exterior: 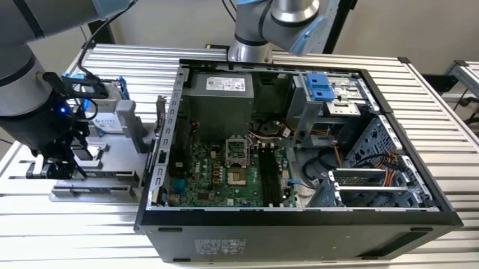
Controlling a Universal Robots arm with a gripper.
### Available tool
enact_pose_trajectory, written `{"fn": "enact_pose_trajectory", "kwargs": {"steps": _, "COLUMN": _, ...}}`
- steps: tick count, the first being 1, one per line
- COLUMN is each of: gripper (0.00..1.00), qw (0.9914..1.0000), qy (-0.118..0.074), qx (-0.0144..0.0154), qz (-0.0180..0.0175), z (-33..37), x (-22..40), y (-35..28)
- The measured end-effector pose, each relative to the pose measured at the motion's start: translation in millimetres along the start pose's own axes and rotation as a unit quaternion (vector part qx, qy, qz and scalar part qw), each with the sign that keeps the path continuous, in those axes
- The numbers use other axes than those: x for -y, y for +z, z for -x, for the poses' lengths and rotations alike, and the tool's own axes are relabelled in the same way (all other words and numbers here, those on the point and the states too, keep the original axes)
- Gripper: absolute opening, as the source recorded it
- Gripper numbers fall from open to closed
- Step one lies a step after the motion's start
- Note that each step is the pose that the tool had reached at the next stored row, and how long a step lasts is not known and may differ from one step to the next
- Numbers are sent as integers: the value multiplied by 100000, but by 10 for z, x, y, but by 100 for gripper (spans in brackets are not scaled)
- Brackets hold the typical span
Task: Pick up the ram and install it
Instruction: 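Pick up the ram and move it above insertion slot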
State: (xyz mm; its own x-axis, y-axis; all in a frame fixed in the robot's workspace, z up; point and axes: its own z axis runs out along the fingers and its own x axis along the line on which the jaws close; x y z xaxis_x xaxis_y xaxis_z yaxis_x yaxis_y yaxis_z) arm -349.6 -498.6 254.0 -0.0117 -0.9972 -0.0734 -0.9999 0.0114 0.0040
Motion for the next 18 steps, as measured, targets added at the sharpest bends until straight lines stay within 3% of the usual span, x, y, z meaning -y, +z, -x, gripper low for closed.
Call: {"fn": "enact_pose_trajectory", "kwargs": {"steps": 18, "gripper": 100, "qw": 100000, "qy": 2, "qx": -3, "qz": 28, "z": -78, "x": -1, "y": 249}}
